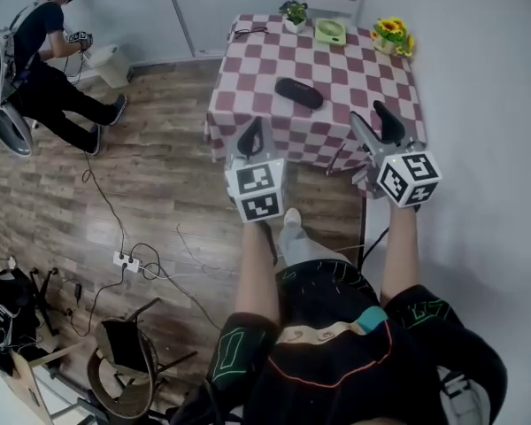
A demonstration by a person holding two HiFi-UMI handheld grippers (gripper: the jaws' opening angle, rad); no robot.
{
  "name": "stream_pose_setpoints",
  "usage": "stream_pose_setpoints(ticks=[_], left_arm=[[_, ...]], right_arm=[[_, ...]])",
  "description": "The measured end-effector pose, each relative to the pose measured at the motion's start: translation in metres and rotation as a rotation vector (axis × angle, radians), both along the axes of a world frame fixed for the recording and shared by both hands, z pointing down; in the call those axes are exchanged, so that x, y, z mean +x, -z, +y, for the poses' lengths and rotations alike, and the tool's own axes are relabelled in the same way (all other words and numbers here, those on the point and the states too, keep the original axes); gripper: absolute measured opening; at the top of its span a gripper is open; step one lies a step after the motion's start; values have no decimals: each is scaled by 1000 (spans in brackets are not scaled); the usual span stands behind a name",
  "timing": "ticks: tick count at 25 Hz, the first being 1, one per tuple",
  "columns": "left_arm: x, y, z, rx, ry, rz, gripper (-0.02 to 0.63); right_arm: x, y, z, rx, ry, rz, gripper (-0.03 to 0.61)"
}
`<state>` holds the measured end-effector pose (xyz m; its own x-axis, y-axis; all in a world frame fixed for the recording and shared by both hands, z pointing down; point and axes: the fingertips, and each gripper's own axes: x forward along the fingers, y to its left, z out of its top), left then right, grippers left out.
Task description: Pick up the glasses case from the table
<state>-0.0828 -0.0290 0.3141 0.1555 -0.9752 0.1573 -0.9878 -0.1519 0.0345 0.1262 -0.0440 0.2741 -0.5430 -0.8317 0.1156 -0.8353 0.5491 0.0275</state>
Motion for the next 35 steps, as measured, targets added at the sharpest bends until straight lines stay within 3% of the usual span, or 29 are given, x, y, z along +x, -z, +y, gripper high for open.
stream_pose_setpoints(ticks=[7,15,21,27,35], left_arm=[[5,-45,-73,-95,47,27,9],[9,-68,-151,-178,8,-55,9],[18,-95,-174,-228,-12,-117,9],[10,-113,-183,-264,12,-110,9],[3,-135,-202,-319,14,-92,9]], right_arm=[[4,-48,-75,-149,59,59,298],[-7,-92,-156,-284,132,98,311],[-17,-132,-188,-350,174,99,313],[-42,-146,-205,-359,233,144,313],[-74,-180,-219,-455,338,260,313]])
